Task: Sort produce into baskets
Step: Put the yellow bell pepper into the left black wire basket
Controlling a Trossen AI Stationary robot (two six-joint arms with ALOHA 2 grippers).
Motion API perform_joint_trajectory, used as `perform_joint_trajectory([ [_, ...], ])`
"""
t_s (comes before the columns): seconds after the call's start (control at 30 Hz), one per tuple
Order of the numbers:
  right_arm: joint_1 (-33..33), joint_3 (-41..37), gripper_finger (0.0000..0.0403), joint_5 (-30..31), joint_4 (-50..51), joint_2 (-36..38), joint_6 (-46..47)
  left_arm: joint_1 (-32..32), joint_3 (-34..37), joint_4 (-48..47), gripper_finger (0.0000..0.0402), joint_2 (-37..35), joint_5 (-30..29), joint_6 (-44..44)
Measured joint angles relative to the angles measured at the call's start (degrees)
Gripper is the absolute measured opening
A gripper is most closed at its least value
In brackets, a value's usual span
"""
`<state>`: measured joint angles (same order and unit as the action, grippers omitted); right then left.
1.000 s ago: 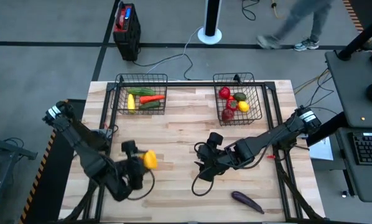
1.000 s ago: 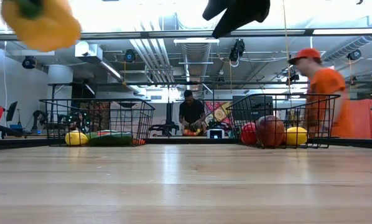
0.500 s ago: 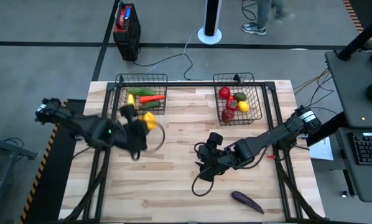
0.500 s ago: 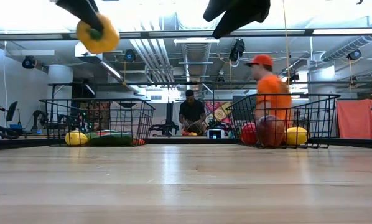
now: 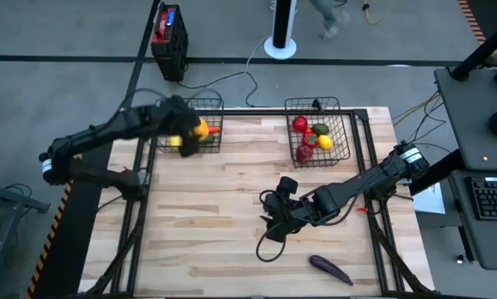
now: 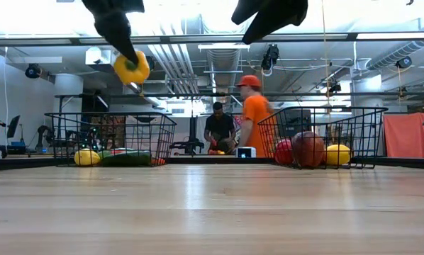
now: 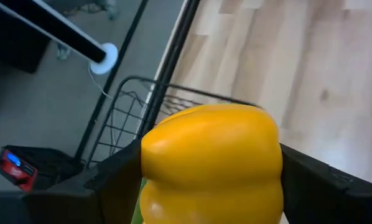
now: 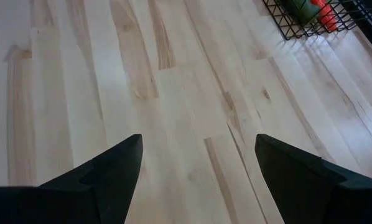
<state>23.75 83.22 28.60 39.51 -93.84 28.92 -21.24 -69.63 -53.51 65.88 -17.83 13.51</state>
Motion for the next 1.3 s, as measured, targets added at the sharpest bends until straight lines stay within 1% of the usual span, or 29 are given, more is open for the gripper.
perform_joint_trajectory([
  [0.07, 0.0, 0.0, 0.0304, 0.0, 0.0, 0.0, 0.01, -5.43, 0.0, 1.59, 0.0289, 1.29, 3.96, 3.2],
  [0.2, 0.0, 0.0, 0.0304, 0.0, 0.0, 0.0, 0.01, -13.84, 0.0, 3.97, 0.0289, 4.58, 9.15, 7.99],
  [0.3, 0.0, 0.0, 0.0304, 0.0, 0.0, 0.0, 0.01, -18.03, 0.0, 5.51, 0.0289, 7.83, 11.84, 10.74],
  [0.43, -0.02, 0.0, 0.0304, 0.0, 0.0, 0.0, 0.01, -21.21, 0.0, 6.72, 0.0289, 12.7, 12.42, 13.38],
  [0.6, -0.02, 0.0, 0.0304, 0.0, 0.0, 0.0, 0.03, -23.14, 0.02, 7.72, 0.0289, 18.39, 12.46, 15.97],
  [0.8, -0.02, 0.0, 0.0304, -0.02, 0.0, 0.0, 0.02, -23.49, 0.02, 9.56, 0.0289, 23.26, 12.4, 17.45],
  [1.1, -0.02, 0.0, 0.0304, -0.02, 0.01, 0.0, 0.03, -23.51, 0.02, 12.14, 0.0289, 27.2, 12.42, 18.52],
  [1.3, -0.02, 0.0, 0.0304, -0.02, 0.02, 0.0, 0.03, -23.51, 0.02, 12.56, 0.0289, 28.52, 12.42, 20.1],
])
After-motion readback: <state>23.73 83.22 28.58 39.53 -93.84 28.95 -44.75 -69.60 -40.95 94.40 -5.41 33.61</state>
